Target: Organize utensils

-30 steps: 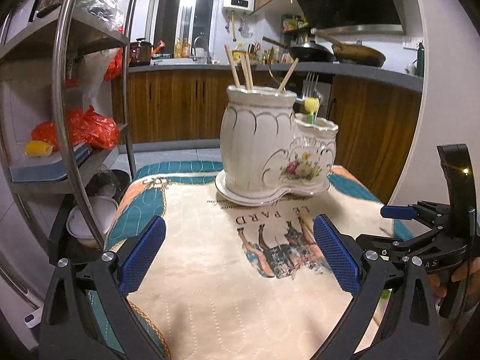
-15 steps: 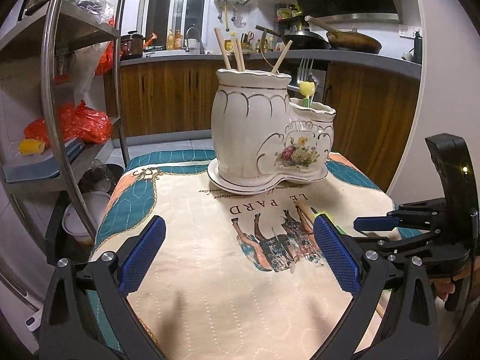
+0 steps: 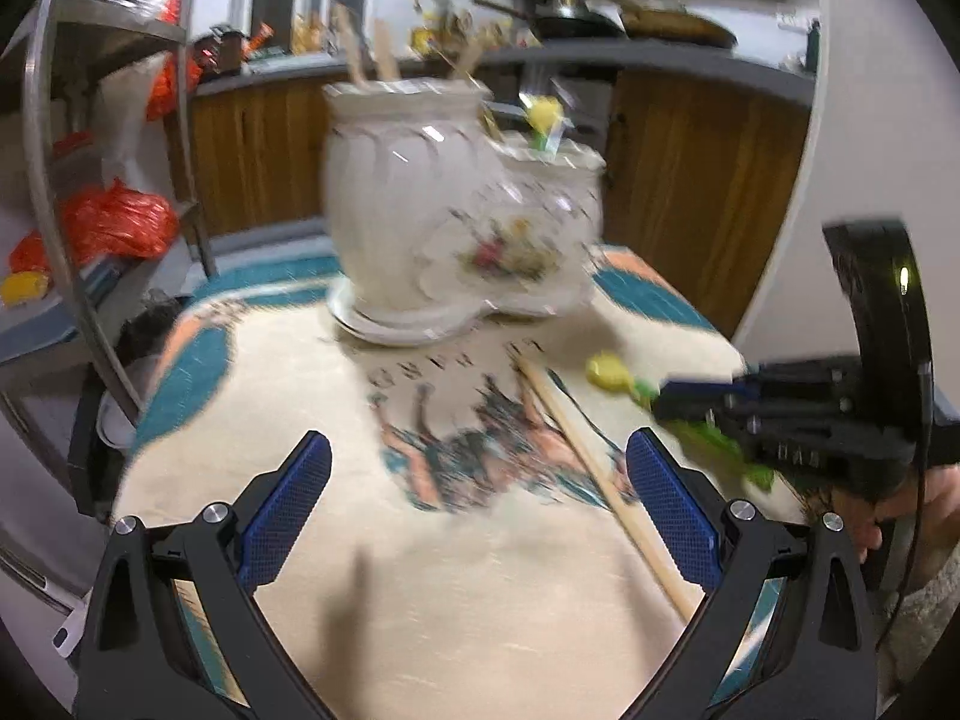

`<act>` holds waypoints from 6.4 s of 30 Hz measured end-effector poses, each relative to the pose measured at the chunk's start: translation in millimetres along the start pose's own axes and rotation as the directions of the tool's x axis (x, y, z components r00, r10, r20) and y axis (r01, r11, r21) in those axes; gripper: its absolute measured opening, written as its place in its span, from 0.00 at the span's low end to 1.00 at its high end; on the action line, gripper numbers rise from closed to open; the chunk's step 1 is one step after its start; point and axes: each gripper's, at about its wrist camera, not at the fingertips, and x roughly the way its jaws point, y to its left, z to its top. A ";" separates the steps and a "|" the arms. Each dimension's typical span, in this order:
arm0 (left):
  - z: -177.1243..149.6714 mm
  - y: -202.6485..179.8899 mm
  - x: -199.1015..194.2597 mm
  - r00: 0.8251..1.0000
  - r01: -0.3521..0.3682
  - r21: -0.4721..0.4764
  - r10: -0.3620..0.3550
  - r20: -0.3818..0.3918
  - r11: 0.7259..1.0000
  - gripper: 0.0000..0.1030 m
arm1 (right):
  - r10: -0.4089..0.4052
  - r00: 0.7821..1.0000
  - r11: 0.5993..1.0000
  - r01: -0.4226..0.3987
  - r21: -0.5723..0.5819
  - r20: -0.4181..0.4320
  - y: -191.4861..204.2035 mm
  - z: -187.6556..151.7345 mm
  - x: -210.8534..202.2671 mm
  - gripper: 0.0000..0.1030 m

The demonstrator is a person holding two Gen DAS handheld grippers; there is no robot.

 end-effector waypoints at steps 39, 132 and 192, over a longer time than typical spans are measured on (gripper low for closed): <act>-0.2 -5.1 30.7 0.949 0.082 0.172 -0.025 -0.313 0.982 0.09 | -0.038 0.972 0.982 -0.006 -0.188 -0.233 17.3 -8.8 -10.5 0.21; 94.8 63.2 -12.0 0.878 -0.094 -0.101 0.130 0.460 0.990 0.46 | -0.080 0.839 0.990 0.006 0.138 0.538 -29.9 77.5 -31.9 0.29; 34.8 42.0 -26.5 0.901 -0.151 -0.052 0.159 0.403 0.987 0.95 | -0.131 0.826 0.983 0.179 -0.035 0.549 16.2 26.5 -55.6 0.89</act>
